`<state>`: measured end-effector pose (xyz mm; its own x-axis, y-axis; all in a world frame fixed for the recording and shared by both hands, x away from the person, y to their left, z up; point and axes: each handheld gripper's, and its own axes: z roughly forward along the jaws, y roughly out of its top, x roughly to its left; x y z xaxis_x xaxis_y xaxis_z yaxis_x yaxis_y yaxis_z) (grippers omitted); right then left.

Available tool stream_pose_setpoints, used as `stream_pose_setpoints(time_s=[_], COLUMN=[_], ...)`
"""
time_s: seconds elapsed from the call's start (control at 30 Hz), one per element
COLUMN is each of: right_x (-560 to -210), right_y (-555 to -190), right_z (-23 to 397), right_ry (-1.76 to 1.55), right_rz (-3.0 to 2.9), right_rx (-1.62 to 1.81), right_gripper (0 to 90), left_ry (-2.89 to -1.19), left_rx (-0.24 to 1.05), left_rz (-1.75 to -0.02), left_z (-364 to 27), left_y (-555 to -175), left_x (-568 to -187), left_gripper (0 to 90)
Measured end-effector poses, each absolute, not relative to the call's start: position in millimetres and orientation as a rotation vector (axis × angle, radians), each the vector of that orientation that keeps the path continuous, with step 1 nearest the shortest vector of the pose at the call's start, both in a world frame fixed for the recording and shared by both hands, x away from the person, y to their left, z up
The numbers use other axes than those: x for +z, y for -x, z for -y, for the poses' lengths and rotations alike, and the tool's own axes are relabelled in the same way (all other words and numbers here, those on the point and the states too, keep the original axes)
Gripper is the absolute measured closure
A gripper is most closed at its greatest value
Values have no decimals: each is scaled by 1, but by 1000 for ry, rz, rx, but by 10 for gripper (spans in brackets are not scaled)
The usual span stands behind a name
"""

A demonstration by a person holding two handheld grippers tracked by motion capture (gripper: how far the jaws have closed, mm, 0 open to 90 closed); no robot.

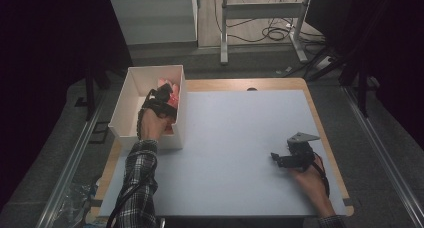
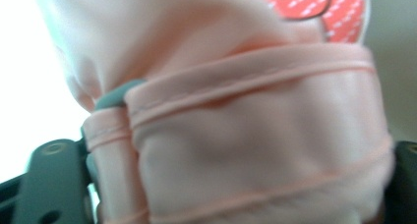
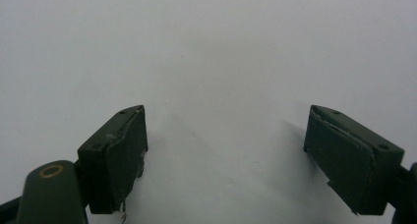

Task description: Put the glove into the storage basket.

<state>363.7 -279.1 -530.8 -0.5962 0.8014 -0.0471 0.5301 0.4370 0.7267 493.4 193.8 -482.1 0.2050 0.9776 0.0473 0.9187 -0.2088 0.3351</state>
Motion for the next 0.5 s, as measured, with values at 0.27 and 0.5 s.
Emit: stream_pose_setpoints(time_s=[0.27, 0.5], right_x=[-531, -531], right_y=[-364, -364], right_z=[279, 279], right_ry=[-1131, -1131], right_rz=[-2308, -2308], right_rx=[963, 963], right_gripper=[168, 168], left_ry=[-2196, -2130], left_rx=[367, 362], left_rz=[-1799, -1747], left_z=[-202, -214], left_y=[-490, -480], left_x=[-470, -451], left_gripper=[54, 40])
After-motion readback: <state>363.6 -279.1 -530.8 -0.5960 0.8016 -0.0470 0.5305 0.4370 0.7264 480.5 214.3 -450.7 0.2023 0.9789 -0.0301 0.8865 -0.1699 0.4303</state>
